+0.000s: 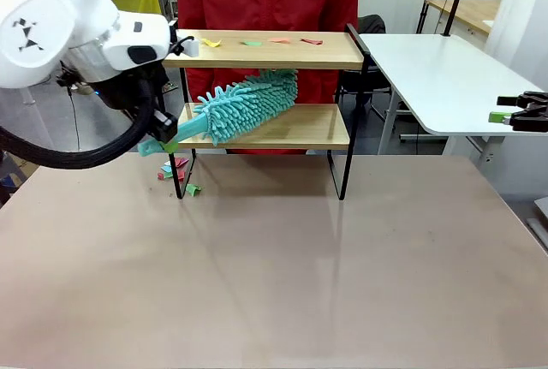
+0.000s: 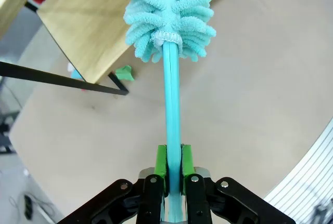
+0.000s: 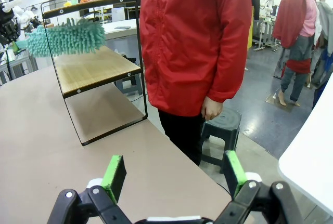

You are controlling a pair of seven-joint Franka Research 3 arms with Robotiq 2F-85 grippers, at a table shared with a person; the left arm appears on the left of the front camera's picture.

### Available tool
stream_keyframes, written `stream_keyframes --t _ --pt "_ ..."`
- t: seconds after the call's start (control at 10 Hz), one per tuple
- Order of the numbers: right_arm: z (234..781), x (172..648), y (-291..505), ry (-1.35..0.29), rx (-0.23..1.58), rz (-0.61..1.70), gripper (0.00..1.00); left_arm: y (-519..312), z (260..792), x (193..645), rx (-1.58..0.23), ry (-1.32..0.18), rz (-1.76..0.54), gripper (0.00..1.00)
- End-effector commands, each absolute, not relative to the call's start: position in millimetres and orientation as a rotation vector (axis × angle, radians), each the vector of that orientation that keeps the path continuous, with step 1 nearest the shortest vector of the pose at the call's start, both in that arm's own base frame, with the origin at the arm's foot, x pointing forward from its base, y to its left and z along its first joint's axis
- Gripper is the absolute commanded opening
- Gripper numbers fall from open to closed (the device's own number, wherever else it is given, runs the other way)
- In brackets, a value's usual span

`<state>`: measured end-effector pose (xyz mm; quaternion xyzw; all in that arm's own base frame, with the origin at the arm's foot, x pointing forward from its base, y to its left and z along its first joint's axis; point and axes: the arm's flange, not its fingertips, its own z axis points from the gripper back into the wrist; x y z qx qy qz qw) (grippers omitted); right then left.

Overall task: Clean the shelf.
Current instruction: Clean the specific section of the Shelf indicated by the human with the Duster.

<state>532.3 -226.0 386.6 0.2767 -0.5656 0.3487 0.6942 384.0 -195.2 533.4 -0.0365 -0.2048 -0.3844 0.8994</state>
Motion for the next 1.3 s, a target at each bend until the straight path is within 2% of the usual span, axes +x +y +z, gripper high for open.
stream_keyframes --t 0.0,0.1,0.4,0.8,0.9,1.2 --pt "395 532 -221 -1.252 0.608 0.765 1.00 -166 531 378 -0.166 -0.519 -0.986 0.13" --pt "395 532 -221 -1.252 0.608 0.765 1.00 -164 530 375 -0.246 -0.544 -1.045 0.13" --pt "395 532 -221 -1.252 0.608 0.765 1.00 -181 545 365 -0.346 -0.386 -1.162 0.13" --pt "395 532 -221 -1.252 0.608 0.765 1.00 -154 581 332 -0.247 -0.194 -1.241 0.13" --pt "395 532 -221 -1.252 0.608 0.765 1.00 -139 593 316 -0.209 -0.198 -1.248 0.13" --pt "395 532 -221 -1.252 0.608 0.765 1.00 -108 622 283 -0.032 0.044 -1.281 0.13"
